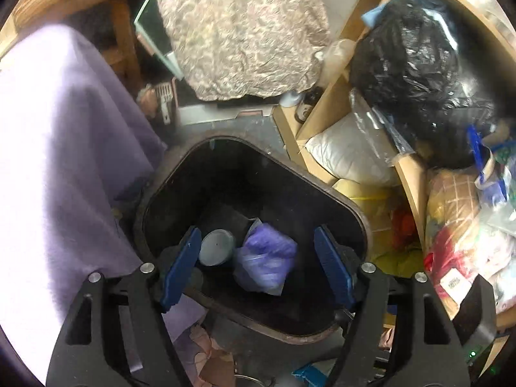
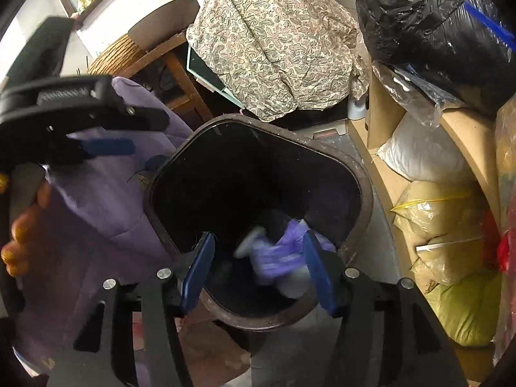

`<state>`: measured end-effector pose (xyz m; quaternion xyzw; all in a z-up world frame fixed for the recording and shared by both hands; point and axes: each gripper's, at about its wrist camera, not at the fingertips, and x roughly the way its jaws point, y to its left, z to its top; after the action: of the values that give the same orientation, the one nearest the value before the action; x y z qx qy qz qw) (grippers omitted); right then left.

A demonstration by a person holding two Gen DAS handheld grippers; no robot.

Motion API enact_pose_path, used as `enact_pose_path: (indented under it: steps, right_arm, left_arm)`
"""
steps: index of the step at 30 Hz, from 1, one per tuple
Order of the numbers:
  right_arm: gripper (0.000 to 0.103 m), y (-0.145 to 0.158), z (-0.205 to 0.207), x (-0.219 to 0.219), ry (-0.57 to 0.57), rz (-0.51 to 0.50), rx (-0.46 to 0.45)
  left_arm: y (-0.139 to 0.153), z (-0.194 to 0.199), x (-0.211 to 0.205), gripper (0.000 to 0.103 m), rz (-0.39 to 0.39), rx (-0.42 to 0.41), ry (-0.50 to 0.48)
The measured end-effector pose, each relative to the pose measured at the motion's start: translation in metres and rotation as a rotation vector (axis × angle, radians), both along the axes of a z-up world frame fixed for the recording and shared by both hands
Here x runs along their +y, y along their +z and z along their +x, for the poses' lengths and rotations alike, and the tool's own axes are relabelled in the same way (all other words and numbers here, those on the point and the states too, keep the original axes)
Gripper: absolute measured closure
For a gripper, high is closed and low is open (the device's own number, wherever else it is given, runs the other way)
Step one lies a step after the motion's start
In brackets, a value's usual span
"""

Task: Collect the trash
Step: 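Carry the bag and cup to the black bin and open both grippers, then move both tools back over the table, then grasp the yellow foam net with the right gripper while the left grasps the milk bottle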

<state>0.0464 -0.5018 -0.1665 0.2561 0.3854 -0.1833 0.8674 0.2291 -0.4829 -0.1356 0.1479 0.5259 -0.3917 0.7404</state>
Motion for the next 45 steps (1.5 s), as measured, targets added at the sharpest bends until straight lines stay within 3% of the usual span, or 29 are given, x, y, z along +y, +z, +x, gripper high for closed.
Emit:
enact_pose_path:
  steps: [7,9,15,20,24,31,37,43,45]
  right_arm:
    - [0.026,0.013,-0.009,0.006,-0.028,-0.078,0.017]
    - [0.024,0.019,-0.012,0.010,-0.032,-0.106,0.031]
    - [0.005,0.044,-0.014,0.018,-0.047,-0.164,0.010]
    - [0.005,0.071,-0.006,0.035,-0.005,-0.194,-0.046]
    - [0.005,0.095,0.019,0.063,0.116,-0.172,-0.101]
    - [0.005,0.127,0.080,0.138,0.381,-0.180,-0.161]
    - [0.005,0.143,0.124,0.217,0.627,-0.207,-0.174]
    - [0.006,0.141,0.171,0.283,0.849,-0.239,-0.108]
    - [0.008,0.140,0.187,0.298,0.920,-0.261,-0.079]
  left_arm:
    - [0.034,-0.035,0.015,0.021,-0.041,-0.149,-0.093]
    - [0.045,-0.045,0.024,0.020,-0.060,-0.187,-0.114]
    - [0.076,-0.069,0.066,0.014,-0.122,-0.264,-0.137]
    - [0.094,-0.075,0.122,0.008,-0.136,-0.366,-0.077]
    - [0.104,-0.063,0.176,0.008,-0.152,-0.387,0.007]
    - [0.116,-0.039,0.271,0.008,-0.117,-0.453,0.185]
    - [0.112,-0.007,0.378,0.009,-0.053,-0.477,0.423]
    - [0.101,0.011,0.449,0.029,-0.042,-0.418,0.563]
    - [0.099,0.015,0.462,0.031,-0.038,-0.412,0.577]
